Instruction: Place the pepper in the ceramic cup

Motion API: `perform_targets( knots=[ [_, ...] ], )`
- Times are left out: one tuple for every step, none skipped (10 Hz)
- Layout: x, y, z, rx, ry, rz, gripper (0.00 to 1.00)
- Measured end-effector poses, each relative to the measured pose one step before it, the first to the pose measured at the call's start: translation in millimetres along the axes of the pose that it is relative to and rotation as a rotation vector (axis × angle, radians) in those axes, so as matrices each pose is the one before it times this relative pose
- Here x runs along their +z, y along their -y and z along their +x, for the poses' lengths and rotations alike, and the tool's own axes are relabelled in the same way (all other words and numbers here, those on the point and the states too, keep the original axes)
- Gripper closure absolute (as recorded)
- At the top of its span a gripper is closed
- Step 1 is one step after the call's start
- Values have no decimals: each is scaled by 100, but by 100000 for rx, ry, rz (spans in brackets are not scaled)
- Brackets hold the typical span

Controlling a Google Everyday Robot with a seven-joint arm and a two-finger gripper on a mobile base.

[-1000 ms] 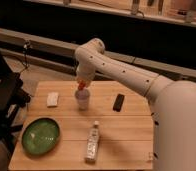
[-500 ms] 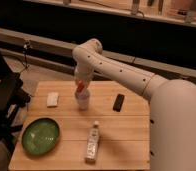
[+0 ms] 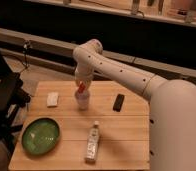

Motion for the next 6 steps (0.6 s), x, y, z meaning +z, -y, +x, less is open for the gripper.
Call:
perform_targets(
  knots=[
    [39,-111,-20,-31,-57,-101,20],
    [-40,-66,40,-60,-376,275,20],
    [-78,2,-18,37,-210,304,20],
    [-64,-69,45,220,-442,272,20],
    [-101,-79,37,488,-508,585,20],
    [-127,-97,64,496,-292,537,20]
  ],
)
